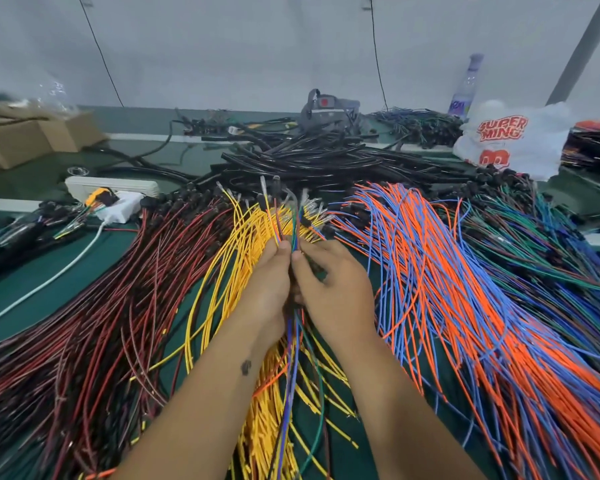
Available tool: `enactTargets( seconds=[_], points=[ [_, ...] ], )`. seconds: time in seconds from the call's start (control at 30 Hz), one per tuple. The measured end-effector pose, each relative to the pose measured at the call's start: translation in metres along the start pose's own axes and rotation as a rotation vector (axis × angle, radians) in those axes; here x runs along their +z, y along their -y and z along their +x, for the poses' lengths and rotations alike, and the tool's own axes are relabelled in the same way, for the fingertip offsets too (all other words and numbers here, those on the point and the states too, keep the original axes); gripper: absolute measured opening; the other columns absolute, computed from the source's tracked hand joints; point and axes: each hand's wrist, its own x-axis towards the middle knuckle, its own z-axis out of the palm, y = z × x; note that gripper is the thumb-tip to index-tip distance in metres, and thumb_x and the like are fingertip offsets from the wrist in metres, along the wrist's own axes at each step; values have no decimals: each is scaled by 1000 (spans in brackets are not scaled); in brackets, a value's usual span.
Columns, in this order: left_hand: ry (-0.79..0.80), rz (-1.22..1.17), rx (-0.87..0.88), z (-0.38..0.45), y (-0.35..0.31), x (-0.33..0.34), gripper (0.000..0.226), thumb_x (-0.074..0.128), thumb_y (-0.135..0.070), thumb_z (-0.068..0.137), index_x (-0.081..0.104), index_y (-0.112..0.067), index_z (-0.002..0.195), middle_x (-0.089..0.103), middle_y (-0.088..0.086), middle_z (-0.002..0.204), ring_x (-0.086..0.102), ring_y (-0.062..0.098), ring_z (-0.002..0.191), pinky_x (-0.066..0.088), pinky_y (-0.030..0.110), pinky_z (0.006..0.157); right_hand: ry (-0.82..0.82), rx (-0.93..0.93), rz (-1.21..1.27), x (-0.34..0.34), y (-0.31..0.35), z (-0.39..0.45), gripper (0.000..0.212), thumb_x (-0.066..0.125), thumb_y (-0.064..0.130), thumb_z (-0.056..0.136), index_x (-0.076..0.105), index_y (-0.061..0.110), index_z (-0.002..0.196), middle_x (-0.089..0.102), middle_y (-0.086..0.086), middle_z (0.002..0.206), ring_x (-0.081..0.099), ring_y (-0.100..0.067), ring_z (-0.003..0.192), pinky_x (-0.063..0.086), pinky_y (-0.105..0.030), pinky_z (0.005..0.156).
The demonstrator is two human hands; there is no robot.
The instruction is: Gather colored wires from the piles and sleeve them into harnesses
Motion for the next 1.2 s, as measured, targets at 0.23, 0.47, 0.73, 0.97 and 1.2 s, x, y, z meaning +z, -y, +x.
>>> enactTargets(
  seconds=[0.23, 0.47, 0.73, 0.97, 1.2],
  points=[
    [258, 7, -63, -3, -3, -9, 44, 36, -32, 103, 65, -31, 71, 28, -8, 50, 20, 2, 36, 18, 11, 35, 51, 391, 629, -8, -5, 11, 28, 62, 43, 84, 71, 23, 67, 61, -9, 79, 55, -4, 68, 39, -24, 70],
    [408, 286, -83, -5, 5, -3, 30, 35, -26, 103, 53, -14, 83, 39, 1, 52, 32, 12, 39, 31, 17, 40, -32, 327, 705, -15, -16, 18, 51, 54, 29, 99, 50, -22, 99, 46, -19, 78, 41, -22, 71, 42, -33, 60],
    [323, 423, -99, -7, 7, -4, 28, 39, -34, 102, 54, -23, 80, 35, -7, 51, 26, 5, 39, 22, 14, 36, 72, 328, 560, -20, -18, 16, 48, 65, 31, 91, 58, -17, 92, 47, -16, 59, 44, -14, 55, 33, -29, 56],
    [394, 409, -125, -12, 3, 2, 29, 37, -25, 103, 52, -12, 82, 32, -3, 54, 30, 8, 38, 30, 16, 38, -82, 230, 488, -26, -23, 22, 32, 58, 23, 97, 56, 2, 73, 40, -1, 53, 35, -10, 48, 30, -24, 47],
    [595, 1209, -120, -23, -71, -8, 27, 40, -30, 101, 55, -19, 82, 40, -12, 53, 34, 7, 42, 32, 18, 43, -666, 408, 612, -61, -48, 42, 34, 55, 18, 97, 55, 20, 63, 44, 8, 49, 38, -18, 54, 35, -40, 58]
  ],
)
